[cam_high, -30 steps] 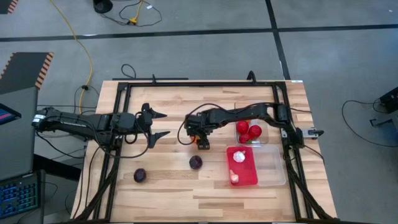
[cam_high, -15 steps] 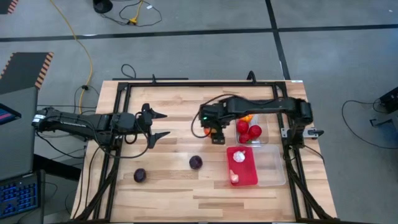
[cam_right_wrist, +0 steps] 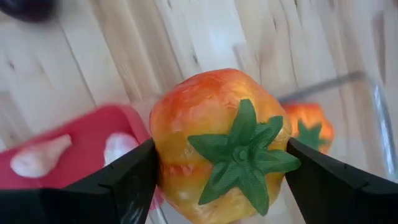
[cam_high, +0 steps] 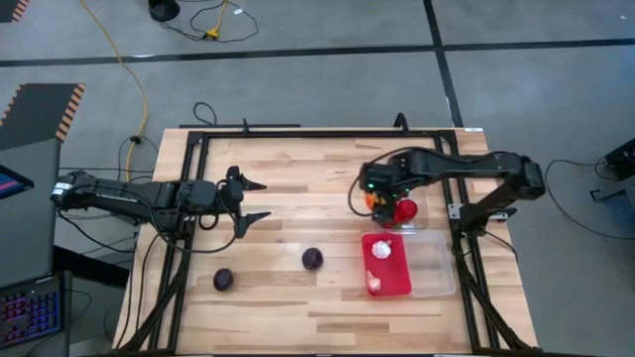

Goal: Sort produce into baskets
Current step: Put the yellow tomato into the top transparent bin, then put the right plum into the bottom transparent bin

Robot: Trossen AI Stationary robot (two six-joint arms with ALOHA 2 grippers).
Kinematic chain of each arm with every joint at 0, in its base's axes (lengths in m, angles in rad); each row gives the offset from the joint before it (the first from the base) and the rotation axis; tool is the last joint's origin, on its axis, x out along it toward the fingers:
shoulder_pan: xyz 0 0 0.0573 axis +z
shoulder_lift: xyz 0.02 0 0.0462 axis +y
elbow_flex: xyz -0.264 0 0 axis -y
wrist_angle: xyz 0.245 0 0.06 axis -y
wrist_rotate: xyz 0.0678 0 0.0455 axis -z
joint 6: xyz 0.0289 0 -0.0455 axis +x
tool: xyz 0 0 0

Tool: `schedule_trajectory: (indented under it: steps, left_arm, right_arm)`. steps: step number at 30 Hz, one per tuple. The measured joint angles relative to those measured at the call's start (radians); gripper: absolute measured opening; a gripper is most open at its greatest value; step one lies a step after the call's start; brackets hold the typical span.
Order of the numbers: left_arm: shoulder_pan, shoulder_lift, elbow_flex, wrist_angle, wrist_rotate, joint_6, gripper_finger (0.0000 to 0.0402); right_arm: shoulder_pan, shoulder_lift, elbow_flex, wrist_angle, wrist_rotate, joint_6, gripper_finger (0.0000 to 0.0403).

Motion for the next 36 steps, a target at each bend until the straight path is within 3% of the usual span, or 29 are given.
schedule_trajectory:
  steps: [9, 26, 32, 36]
  left_arm:
    - [0.000, 0.000, 0.000, 0.001, 0.018, 0.005, 0.0351]
    - [0.000, 0.000, 0.000, 0.003, 0.051, 0.008, 0.0351]
    - [0.000, 0.000, 0.000, -0.013, 0.051, -0.073, 0.0351]
    - [0.000, 0.009, 0.000, -0.001, 0.051, -0.131, 0.0351]
  right_arm:
    - [0.000, -0.127, -0.146, -0.046, 0.005, 0.038, 0.0358]
    - [-0.001, -0.140, -0.146, -0.053, 0.004, 0.027, 0.0366]
    - [-0.001, -0.140, -0.146, -0.053, 0.004, 0.027, 0.0395]
    - [-0.001, -0.140, -0.145, -0.053, 0.004, 0.027, 0.0391]
